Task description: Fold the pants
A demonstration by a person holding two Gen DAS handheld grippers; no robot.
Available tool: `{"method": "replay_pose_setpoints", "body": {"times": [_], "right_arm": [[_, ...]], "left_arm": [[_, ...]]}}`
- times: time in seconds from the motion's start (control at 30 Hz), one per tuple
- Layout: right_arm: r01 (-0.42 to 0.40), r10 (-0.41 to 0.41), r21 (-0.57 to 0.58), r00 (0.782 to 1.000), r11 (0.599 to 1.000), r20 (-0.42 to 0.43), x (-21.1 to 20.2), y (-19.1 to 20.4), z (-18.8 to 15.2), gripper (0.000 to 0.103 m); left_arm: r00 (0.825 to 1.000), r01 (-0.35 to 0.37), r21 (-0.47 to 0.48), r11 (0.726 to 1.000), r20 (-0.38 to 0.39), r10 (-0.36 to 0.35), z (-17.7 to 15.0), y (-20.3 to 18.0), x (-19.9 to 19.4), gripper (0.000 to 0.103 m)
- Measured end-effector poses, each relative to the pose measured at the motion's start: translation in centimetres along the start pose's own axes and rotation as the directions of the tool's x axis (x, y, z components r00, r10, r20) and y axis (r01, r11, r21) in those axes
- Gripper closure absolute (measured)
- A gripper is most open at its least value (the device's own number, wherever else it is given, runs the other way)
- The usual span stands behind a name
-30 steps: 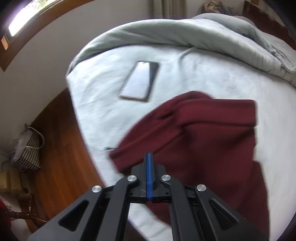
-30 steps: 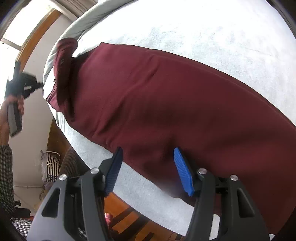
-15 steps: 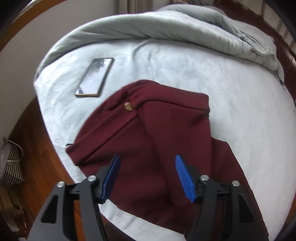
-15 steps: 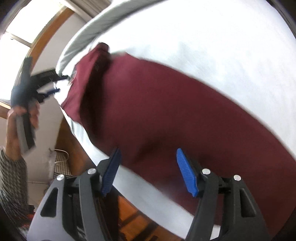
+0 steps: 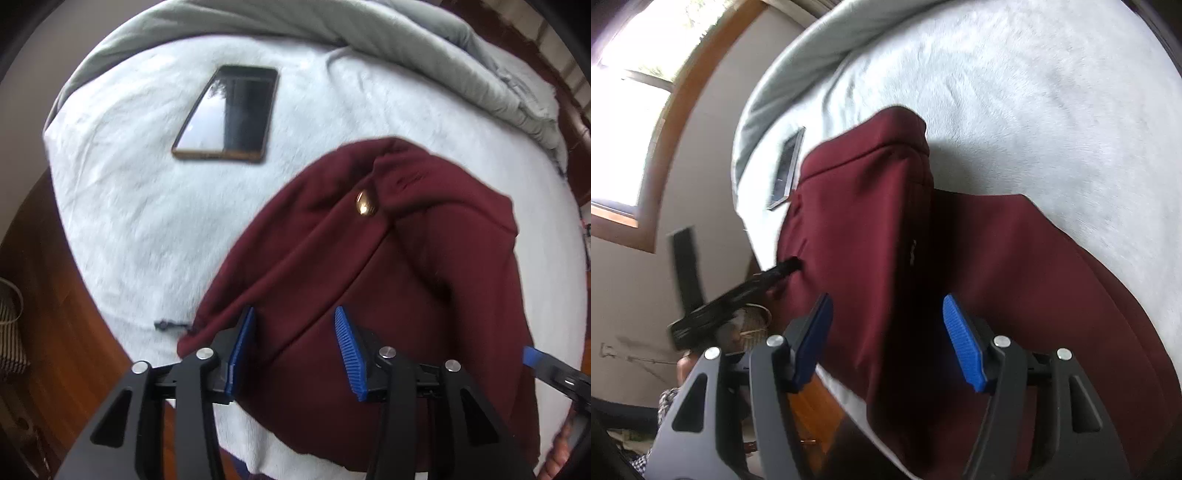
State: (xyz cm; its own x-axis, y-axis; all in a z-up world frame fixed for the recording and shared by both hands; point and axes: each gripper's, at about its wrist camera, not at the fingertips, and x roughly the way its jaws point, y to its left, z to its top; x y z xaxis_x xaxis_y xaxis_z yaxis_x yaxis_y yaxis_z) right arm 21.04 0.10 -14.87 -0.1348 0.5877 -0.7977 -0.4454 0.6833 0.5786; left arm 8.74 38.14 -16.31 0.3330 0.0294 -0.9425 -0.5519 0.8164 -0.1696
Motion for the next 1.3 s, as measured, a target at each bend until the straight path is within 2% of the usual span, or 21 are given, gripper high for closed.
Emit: {"method": "replay_pose_setpoints", "body": {"times": [0.03, 0.1, 0.17, 0.2, 0.3, 0.4, 0.43, 0.53, 0.63, 0.7, 0.77, 0.87, 0.93, 1.03, 1.1, 1.17, 1.23, 1.3], "right_arm": [[0.017, -0.017, 0.000, 1.000, 1.000, -0.008, 0.8, 0.1, 0.5, 0.047], [0.007, -0.007, 0.014, 1.000, 1.000, -0.022, 1.8, 0.0, 0.9, 0.078], [-0.032, 0.033, 0.041, 0.999, 0.999, -0.030, 2.5, -0.3, 1.4, 0.092], [-0.038, 0.039, 0.037, 0.999, 0.999, -0.021, 2.4, -0.2, 1.4, 0.093], [-0.049, 0.051, -0.044, 0.998, 0.998, 0.029, 1.9, 1.4, 1.4, 0.093], [-0.147, 0.154, -0.112, 0.986, 0.983, 0.061, 1.4, 3.4, 0.9, 0.093], [-0.186, 0.196, -0.143, 0.979, 0.972, 0.054, 1.6, 4.5, 0.6, 0.093], [-0.219, 0.219, -0.223, 0.975, 0.950, -0.025, 3.5, 6.9, -0.6, 0.091], [-0.182, 0.160, -0.299, 0.982, 0.937, -0.098, 6.0, 8.6, -2.4, 0.085], [-0.172, 0.143, -0.302, 0.983, 0.938, -0.116, 7.1, 8.9, -3.0, 0.073], [-0.218, 0.189, -0.260, 0.973, 0.941, -0.132, 7.6, 8.7, -3.6, 0.062], [-0.254, 0.226, -0.235, 0.964, 0.938, -0.138, 7.7, 8.6, -4.0, 0.055], [-0.248, 0.222, -0.236, 0.966, 0.940, -0.133, 7.5, 8.4, -4.2, 0.055], [-0.233, 0.208, -0.232, 0.970, 0.944, -0.126, 6.7, 7.6, -4.7, 0.055], [-0.223, 0.199, -0.228, 0.972, 0.948, -0.125, 7.4, 8.0, -4.4, 0.056], [-0.222, 0.197, -0.211, 0.972, 0.952, -0.132, 7.9, 7.7, -4.4, 0.056], [-0.224, 0.200, -0.203, 0.971, 0.953, -0.129, 8.1, 7.8, -4.4, 0.055], [-0.219, 0.196, -0.207, 0.973, 0.954, -0.125, 7.7, 7.5, -4.7, 0.055]], "left_arm": [[1.000, 0.010, 0.003, 1.000, 0.009, -0.010, 0.1, 0.1, -0.1, 0.057], [0.999, 0.035, -0.005, 0.999, 0.009, -0.035, 0.5, 0.5, -0.3, 0.057], [0.998, 0.054, -0.002, 0.999, 0.021, -0.053, 0.8, 0.9, -0.7, 0.057], [0.999, 0.045, 0.004, 0.999, 0.029, -0.045, 0.9, 1.2, -0.9, 0.057], [0.998, 0.049, 0.013, 0.999, 0.045, -0.050, 1.2, 1.9, -1.8, 0.057], [0.995, 0.079, -0.021, 0.997, 0.056, -0.077, 1.5, 3.0, -3.1, 0.054], [0.994, 0.093, -0.034, 0.995, 0.063, -0.091, 1.4, 3.3, -3.6, 0.051], [0.988, 0.125, -0.062, 0.990, 0.094, -0.119, 1.6, 4.1, -5.5, 0.047], [0.982, 0.171, -0.078, 0.982, 0.095, -0.164, 2.0, 4.0, -6.6, 0.042], [0.980, 0.186, -0.075, 0.980, 0.082, -0.180, 1.5, 3.5, -7.2, 0.040], [0.980, 0.190, -0.056, 0.980, 0.072, -0.186, 0.9, 2.6, -7.5, 0.038], [0.984, 0.168, -0.034, 0.985, 0.072, -0.165, -0.2, 1.1, -7.5, 0.036], [0.985, 0.172, -0.007, 0.985, 0.034, -0.172, -0.6, 0.0, -6.7, 0.036], [0.997, 0.071, -0.059, 0.996, 0.026, -0.070, -1.3, -0.4, -6.8, 0.036], [0.993, 0.112, -0.130, 0.985, 0.060, -0.105, -2.2, 0.1, -7.9, 0.034], [0.990, 0.116, -0.130, 0.985, 0.092, -0.105, -2.7, -0.1, -8.4, 0.027], [0.990, 0.119, -0.112, 0.987, 0.087, -0.109, -2.5, -0.5, -7.7, 0.027], [0.987, 0.155, -0.131, 0.979, 0.053, -0.150, -2.0, -0.7, -6.3, 0.028]]}}
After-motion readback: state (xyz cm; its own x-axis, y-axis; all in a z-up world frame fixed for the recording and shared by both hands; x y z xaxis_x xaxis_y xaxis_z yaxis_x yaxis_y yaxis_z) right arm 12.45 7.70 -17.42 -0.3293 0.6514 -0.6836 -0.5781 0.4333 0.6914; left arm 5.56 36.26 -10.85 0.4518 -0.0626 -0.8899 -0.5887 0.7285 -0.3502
